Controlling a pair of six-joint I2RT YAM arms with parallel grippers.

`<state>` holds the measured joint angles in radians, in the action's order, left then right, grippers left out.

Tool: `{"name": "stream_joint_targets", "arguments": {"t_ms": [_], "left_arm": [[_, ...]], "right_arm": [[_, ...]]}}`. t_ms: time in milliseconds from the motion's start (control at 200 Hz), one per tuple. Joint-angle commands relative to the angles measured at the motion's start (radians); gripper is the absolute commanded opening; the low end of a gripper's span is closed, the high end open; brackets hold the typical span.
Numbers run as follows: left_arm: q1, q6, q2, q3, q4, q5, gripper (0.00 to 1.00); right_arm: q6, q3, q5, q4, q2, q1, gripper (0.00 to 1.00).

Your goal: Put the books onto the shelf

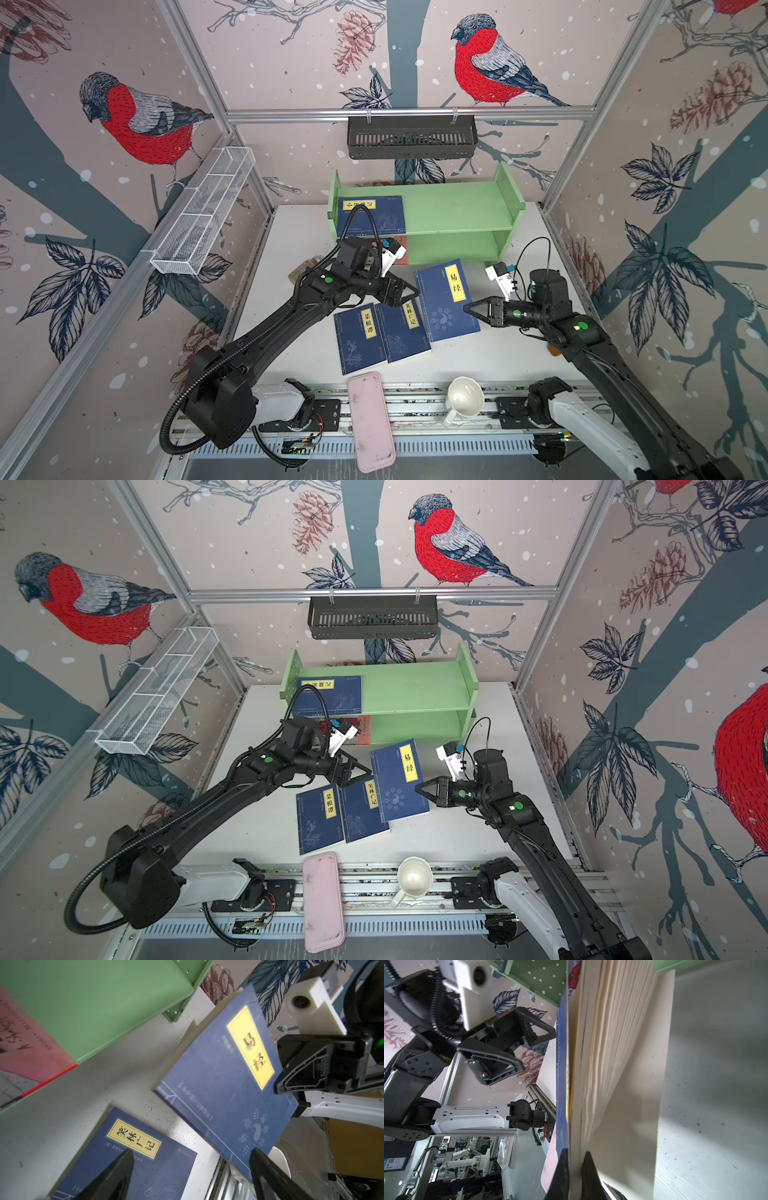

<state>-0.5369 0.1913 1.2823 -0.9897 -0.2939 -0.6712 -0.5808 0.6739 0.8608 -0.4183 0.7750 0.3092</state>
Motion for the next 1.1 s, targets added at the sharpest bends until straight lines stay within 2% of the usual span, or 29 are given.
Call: {"name": "stream_joint_targets", "arguments": {"t_ms": [0,250,405,520,595,665,710,805,870,960,1090], "left_arm": [[0.020,0.064,-0.019,0.025,0.088,-0.112,0.89],[0.020,0.213,-0.027,0.048,0.235,-0.321,0.87],[0.020,0.241,-0.026,0.046,0.265,-0.318,0.86],[0.020,0.272,-0.022,0.045,0.288,-0.342,0.80],[0.020,0.302,-0.028,0.047,0.316,-0.369,0.72],[0.020,0.332,-0.032,0.045,0.336,-0.385,0.57],[0.020,0.335,-0.032,0.041,0.336,-0.389,0.43],[0.020,0.313,-0.036,0.022,0.300,-0.372,0.16],[0.020,0.250,-0.041,-0.002,0.226,-0.327,0.00],[0.020,0.152,-0.046,-0.070,0.118,-0.262,0.00],[0.020,0.066,-0.067,-0.132,0.039,-0.227,0.00]], "right_arm": [[-0.036,0.026,-0.007,0.093,-0.005,0.022,0.00],[-0.054,0.087,0.016,0.192,0.017,0.070,0.00],[-0.051,0.113,0.034,0.236,0.050,0.099,0.00],[-0.040,0.121,0.025,0.244,0.075,0.134,0.00],[-0.034,0.125,0.014,0.251,0.090,0.156,0.00],[-0.031,0.128,0.008,0.267,0.107,0.178,0.00],[-0.029,0.132,0.005,0.275,0.118,0.191,0.01],[-0.015,0.149,-0.023,0.273,0.148,0.208,0.24],[-0.008,0.161,-0.044,0.265,0.167,0.210,0.48],[0.020,0.193,-0.115,0.226,0.177,0.208,0.62],[0.029,0.237,-0.214,0.210,0.158,0.172,0.68]]}}
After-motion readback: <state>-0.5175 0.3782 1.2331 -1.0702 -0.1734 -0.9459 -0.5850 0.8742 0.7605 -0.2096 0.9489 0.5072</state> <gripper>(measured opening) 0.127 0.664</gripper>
